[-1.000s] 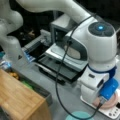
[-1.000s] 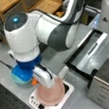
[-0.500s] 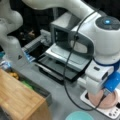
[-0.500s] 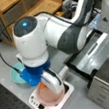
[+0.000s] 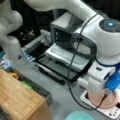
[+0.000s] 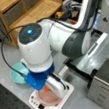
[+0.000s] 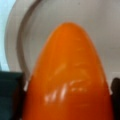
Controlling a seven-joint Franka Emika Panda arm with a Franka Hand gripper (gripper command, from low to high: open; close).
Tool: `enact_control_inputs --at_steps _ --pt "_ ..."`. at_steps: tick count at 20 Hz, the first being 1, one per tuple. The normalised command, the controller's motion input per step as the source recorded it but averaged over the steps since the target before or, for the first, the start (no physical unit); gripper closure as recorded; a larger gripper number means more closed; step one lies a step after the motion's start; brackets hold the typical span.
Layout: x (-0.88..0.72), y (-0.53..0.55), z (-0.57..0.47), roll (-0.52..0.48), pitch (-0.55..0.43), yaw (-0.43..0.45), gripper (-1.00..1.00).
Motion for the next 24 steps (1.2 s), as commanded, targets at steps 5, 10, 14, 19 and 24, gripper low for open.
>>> enact_control_inputs --at_steps 5,10,14,19,24 --pt "0.02 0.03 -0.09 -0.151 -0.081 -0.042 1.0" --pt "0.02 0.02 -0.15 -0.157 -0.092 -0.032 1.0" --pt "0.0 0.01 -0.15 -0.18 -0.091 -0.017 1.0" --pt "-0.02 0.01 -0.09 -0.193 -0.092 -0.006 1.0" --pt "-0.03 0.02 -0.09 -0.2 -0.089 0.002 1.0"
